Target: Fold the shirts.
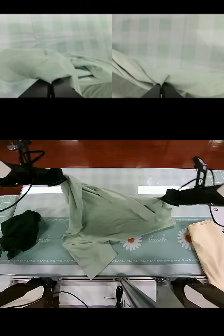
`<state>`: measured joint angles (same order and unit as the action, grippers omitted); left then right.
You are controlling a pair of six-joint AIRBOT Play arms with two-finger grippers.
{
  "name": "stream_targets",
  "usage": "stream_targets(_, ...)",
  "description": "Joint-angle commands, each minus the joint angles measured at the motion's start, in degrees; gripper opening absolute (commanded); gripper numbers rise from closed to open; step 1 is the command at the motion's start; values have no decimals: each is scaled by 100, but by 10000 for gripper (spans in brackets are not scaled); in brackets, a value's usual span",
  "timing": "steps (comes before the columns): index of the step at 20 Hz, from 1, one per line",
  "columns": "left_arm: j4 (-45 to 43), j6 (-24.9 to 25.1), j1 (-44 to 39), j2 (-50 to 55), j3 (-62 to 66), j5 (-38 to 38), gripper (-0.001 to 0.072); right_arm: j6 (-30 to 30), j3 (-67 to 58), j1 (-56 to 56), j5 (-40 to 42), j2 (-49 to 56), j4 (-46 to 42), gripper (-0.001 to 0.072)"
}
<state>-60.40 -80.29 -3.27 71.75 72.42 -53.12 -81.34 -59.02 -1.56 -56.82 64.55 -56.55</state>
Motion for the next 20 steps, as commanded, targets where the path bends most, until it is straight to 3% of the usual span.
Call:
stream_targets(1,308,2,-33,682,210,203,23,372,-691,-232,643,1534,1141,18)
stream_targets(2,352,2,-66,767,210,164,48,354,-1012,-232,629,1926,1410,19)
stream_targets(3,341,2,-85,817,210,144,216,356,-1296,-232,614,2232,1690,105)
stream_targets(4,334,-20,-92,828,210,103,588,356,-1606,-258,529,2509,1884,449)
stream_targets(5,208,-107,-52,813,234,-81,705,363,-1904,-328,319,2702,1980,632)
stream_targets(8,-999,-404,376,761,562,-1700,703,385,-2608,-968,-739,2798,1878,636)
stream_targets(10,-1729,-688,868,570,330,-2664,703,514,-2601,-1537,-1875,2579,901,635)
stream_targets(12,-1676,-702,1377,76,-564,-2857,703,579,-1969,-2092,-2433,2124,-269,635)
stream_targets(15,-1462,-437,1915,-831,-2553,-2750,703,748,138,-2918,-1478,992,39,635)
stream_targets(17,-1056,-417,2312,-1471,-3740,-2328,703,1427,1502,-3259,-920,234,920,634)
stream_targets(20,452,-92,3084,-2341,-4953,-1620,703,1812,2575,-3318,-479,-494,2055,634)
